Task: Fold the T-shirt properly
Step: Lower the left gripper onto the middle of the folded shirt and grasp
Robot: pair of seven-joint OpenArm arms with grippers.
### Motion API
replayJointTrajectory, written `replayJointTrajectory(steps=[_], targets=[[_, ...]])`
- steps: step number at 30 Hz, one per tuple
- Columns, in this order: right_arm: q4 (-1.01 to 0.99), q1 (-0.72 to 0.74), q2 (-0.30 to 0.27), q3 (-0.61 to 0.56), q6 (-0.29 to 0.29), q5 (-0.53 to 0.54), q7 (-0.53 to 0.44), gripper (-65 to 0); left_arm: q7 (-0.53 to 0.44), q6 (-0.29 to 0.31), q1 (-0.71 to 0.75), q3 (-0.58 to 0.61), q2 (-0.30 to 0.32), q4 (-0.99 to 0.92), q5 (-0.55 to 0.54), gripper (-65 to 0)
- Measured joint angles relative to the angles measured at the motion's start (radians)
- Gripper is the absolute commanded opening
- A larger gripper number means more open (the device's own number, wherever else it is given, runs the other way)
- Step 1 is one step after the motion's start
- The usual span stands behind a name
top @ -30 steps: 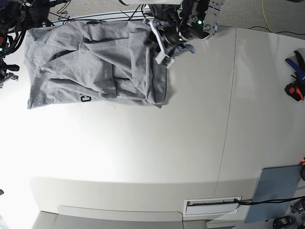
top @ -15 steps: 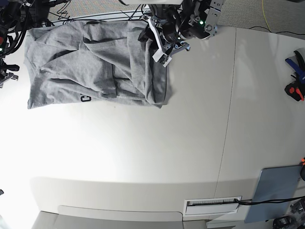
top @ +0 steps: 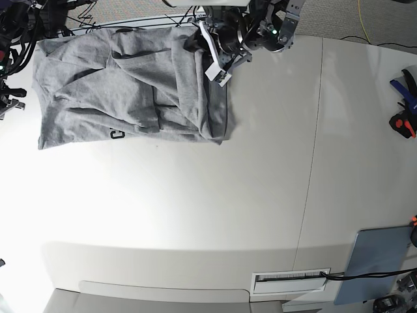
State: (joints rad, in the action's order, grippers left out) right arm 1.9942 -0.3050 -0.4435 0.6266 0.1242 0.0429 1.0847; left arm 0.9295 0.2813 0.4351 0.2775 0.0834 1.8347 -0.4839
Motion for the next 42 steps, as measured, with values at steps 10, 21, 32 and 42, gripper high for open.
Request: replayJointTrajectory(steps=[10, 21, 32, 42], targets=[[0.0, 0.0, 0.0, 0.0, 0.0, 0.0, 0.0, -46.4, -0.006, 0.053, -0.065, 0.0, 0.0, 0.0, -0.113, -65.0], [0.0, 0.0, 0.0, 0.0, 0.0, 0.0, 0.0, -46.4, -0.033, 0.078, -0.206, 0.0, -0.019, 0.0, -0.113, -65.0], [0.0, 0.0, 0.0, 0.0, 0.0, 0.0, 0.011, -46.4, -0.153, 0.031, -0.343, 0.24, -0.076, -0.099, 0.032, -65.0], [0.0, 0.0, 0.0, 0.0, 0.0, 0.0, 0.019, -46.4, -0.204, 0.001, -0.496, 0.277, -0.079, -0.253, 0.1, -65.0]])
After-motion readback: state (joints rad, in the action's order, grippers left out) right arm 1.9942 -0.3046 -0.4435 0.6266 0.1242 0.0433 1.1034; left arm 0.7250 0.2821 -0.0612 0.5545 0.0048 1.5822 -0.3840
